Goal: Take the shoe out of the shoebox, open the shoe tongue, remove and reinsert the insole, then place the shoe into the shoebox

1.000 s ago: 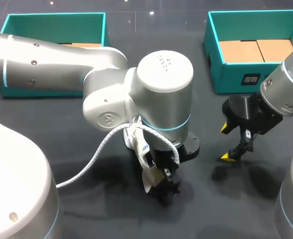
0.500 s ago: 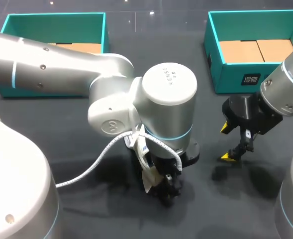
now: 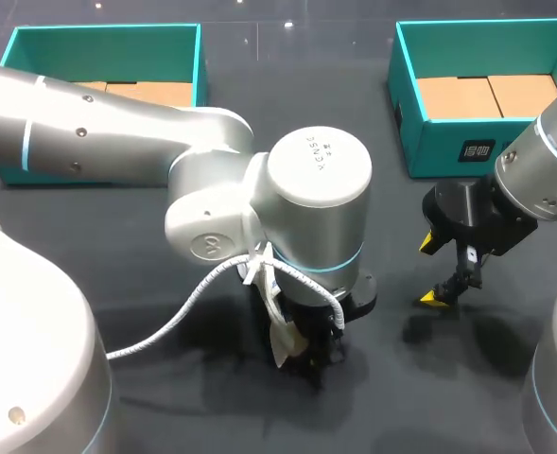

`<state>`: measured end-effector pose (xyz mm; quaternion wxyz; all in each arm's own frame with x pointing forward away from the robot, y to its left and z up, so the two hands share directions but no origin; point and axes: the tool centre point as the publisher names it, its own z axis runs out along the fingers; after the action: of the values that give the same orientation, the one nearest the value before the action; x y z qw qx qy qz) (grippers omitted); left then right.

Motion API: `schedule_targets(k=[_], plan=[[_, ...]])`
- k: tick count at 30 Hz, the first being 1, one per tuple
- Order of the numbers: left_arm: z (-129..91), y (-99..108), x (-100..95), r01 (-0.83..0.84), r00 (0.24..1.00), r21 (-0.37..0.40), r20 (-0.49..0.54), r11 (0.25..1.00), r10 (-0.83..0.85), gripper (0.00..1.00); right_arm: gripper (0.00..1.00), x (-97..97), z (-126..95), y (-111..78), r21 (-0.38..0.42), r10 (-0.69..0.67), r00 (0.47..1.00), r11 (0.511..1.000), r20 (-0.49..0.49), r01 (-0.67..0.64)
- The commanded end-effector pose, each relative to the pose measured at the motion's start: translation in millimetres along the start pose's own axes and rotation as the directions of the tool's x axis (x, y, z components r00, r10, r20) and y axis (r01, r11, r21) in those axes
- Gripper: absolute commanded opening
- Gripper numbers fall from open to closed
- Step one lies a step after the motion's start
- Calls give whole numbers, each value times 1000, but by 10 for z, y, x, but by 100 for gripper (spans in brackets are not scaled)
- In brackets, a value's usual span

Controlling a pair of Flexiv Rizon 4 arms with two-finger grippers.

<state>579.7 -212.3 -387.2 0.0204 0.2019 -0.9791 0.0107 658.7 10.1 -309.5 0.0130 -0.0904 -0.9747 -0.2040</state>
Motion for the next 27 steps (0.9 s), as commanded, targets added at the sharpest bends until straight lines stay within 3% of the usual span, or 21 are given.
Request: schedule_targets(k=[1,11,27], plan=[[4,37,-27,2,1000,8,-6,1000,-2,0,100,16,6,-8,0,0,1000,1000,4,0],[-188,88,-52,-23,1000,30,-10,999,23,0,100,16,6,-8,0,0,1000,1000,4,0],[-977,167,-407,-276,956,34,-96,960,278,0,100,16,6,-8,0,0,1000,1000,4,0]])
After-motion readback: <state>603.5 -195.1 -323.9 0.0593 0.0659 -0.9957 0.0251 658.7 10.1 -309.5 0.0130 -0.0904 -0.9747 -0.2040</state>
